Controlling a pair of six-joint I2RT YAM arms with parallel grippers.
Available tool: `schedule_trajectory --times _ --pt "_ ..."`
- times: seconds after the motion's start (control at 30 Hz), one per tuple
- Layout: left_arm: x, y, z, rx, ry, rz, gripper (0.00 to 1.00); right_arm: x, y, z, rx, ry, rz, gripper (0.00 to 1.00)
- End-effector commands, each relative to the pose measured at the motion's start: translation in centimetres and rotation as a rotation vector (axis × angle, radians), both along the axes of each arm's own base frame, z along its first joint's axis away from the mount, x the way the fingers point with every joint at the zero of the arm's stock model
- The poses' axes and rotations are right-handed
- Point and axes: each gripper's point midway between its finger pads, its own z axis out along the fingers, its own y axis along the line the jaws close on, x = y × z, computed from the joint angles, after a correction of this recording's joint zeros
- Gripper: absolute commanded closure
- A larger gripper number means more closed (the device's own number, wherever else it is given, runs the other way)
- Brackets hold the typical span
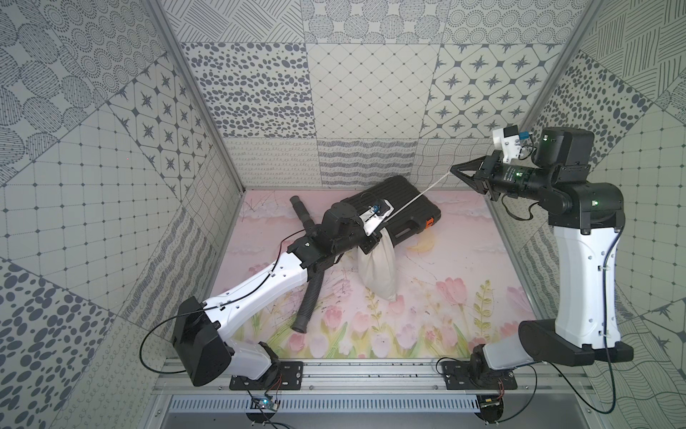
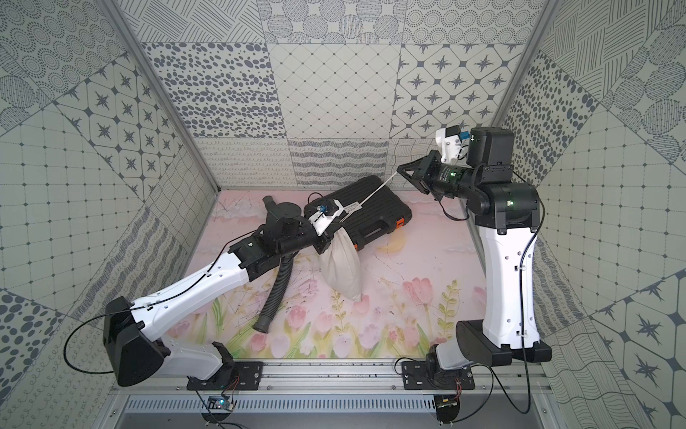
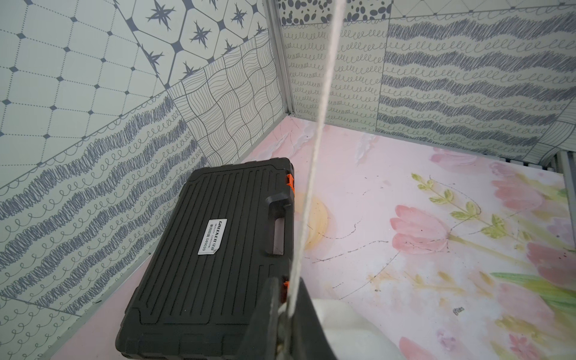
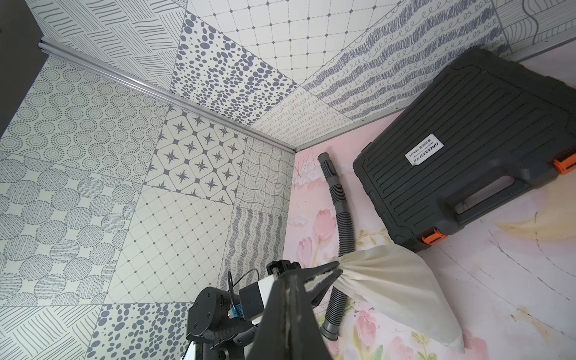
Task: Close the soil bag
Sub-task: Frap the soil bag at the center of the board.
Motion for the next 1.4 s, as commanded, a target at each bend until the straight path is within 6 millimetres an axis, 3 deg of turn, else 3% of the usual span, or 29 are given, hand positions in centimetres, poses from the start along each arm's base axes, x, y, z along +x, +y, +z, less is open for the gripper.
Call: schedule_trajectory --times 0.0,0.03,0.13,0.3,0.43,0.6,0.8,1.0,1.37 --pt "-5.0 10.1 -14.5 0.584 0.421 0.179 0.95 -3.9 -4.0 15.1 0.021 -0.630 -0.176 1.00" --pt "-4.9 10.2 -14.4 0.583 0.420 0.185 0.99 -3.9 -4.0 15.0 0.022 -0.627 -0.178 1.00" --pt "-5.0 9.9 -13.6 0.556 0.412 0.175 1.00 -3.6 -3.5 14.2 0.032 -0.596 -0.147 1.00" --pt "-5.1 8.1 -11.0 0.462 0.422 0.129 1.00 -3.2 -1.5 10.8 0.047 -0.503 -0.032 1.00" --pt "-5.2 7.2 -9.4 0.399 0.443 0.115 1.00 -2.5 -0.9 5.1 0.049 -0.352 -0.010 1.00" --pt "-6.5 6.2 -9.5 0.352 0.488 0.049 1.00 -2.1 -1.0 -1.7 -0.007 -0.231 -0.034 1.00" --pt "-7.4 6.1 -9.2 0.348 0.483 -0.001 1.00 -0.6 -1.1 -6.7 -0.090 -0.159 -0.045 1.00" --pt "-7.1 6.0 -7.7 0.339 0.453 -0.006 1.00 1.6 -0.6 -10.2 -0.167 -0.107 -0.040 1.00" --pt "-6.7 5.8 -6.8 0.325 0.435 0.003 1.00 3.7 3.8 -17.3 -0.292 0.002 0.078 1.00"
